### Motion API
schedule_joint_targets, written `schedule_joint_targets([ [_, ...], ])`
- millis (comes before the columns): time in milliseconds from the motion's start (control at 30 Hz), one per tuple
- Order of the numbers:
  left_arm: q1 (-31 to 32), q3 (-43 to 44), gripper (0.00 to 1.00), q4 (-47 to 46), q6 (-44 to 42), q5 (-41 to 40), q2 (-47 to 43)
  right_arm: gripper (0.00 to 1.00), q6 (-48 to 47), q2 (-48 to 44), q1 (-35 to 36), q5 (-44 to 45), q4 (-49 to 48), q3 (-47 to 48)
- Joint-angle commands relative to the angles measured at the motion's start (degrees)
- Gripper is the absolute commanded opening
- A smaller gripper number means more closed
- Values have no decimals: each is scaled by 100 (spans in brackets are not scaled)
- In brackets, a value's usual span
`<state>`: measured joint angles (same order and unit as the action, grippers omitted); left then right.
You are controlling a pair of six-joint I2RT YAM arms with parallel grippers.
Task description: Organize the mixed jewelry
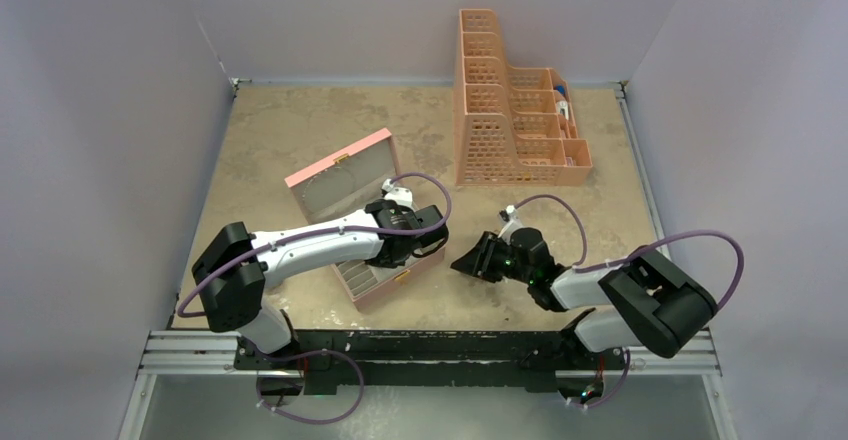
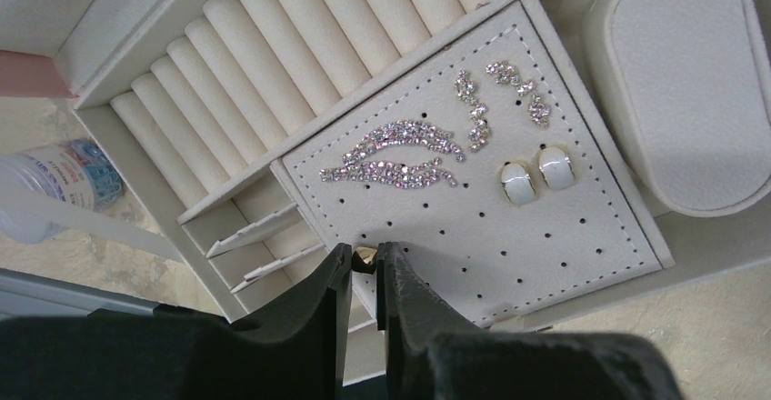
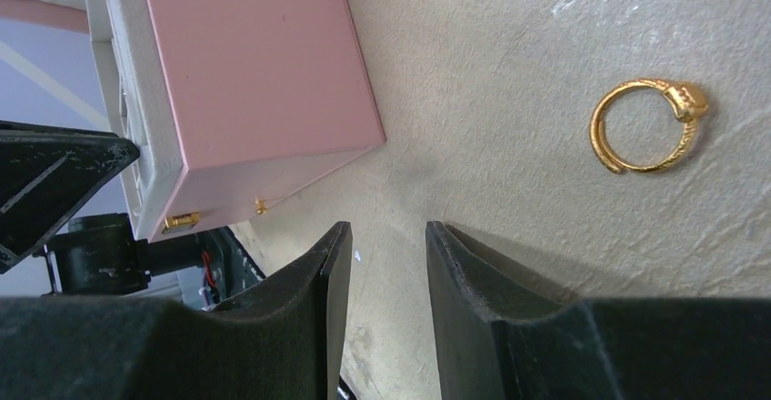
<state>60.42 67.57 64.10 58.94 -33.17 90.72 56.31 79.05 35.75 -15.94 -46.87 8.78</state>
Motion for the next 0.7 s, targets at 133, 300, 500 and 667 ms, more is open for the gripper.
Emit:
schedule_joint_targets([
  [133,22,-33,14,-53,-110,112,-84,39,-98,130,29,30,-114,142],
  [300,22,-56,14,-188,-173,218,-134,39,-103,111,29,34,-96,133],
  [500,22,-121,14,-254,-174,282,-99,39,-103,146,24,5,-120,124],
  [667,22,-122,14,-211,-145,257,-95,39,-103,137,29,6,-115,107],
])
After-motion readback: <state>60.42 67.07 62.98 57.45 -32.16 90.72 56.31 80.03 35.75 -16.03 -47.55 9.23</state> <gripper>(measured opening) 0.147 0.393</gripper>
